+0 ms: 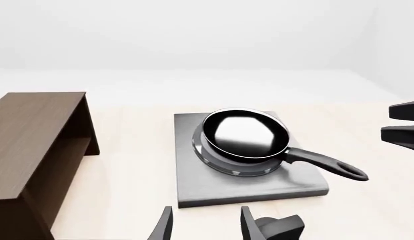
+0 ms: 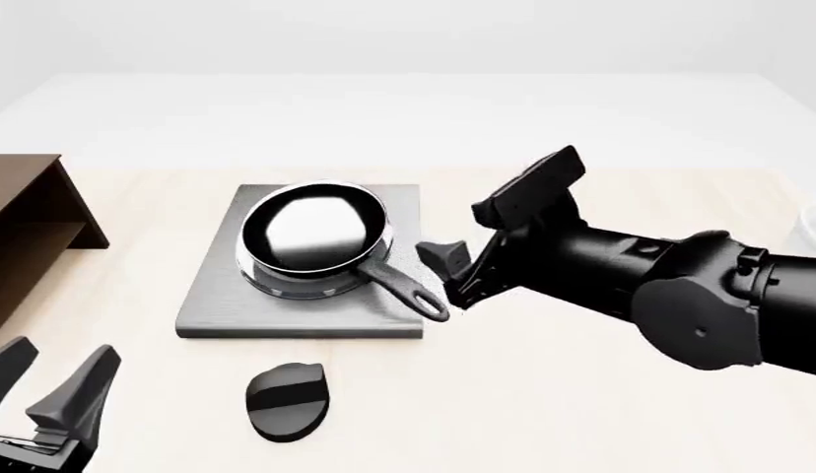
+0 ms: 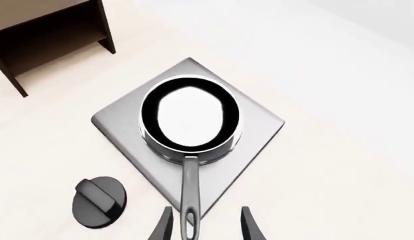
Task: Turn on the stove and put the frying pan on it.
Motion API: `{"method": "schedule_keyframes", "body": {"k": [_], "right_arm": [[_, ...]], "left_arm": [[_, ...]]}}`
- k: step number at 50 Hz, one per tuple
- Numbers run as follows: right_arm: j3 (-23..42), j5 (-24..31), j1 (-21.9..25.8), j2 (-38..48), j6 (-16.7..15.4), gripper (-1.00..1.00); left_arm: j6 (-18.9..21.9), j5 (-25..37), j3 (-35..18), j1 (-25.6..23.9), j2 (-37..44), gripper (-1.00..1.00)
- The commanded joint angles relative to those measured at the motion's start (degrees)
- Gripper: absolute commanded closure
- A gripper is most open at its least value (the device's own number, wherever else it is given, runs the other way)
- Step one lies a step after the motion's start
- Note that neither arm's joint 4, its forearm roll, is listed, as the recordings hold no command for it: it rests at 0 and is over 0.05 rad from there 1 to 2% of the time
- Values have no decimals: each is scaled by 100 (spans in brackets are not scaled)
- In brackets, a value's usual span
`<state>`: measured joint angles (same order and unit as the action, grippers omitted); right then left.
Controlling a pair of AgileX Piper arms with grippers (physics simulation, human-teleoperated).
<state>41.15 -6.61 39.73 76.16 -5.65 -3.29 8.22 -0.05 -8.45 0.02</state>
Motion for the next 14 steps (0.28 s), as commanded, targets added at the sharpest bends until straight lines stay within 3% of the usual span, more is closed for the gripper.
{"method": "schedule_keyframes", "body": {"k": [1,14], "right_arm": [[-347,259,-277,-720,-53,-100],[-694,308,-657,-1152,-39,-100]], "left_arm": [[-14,27,3,54,0,-100],[4,53,4,89,0,-100]]}}
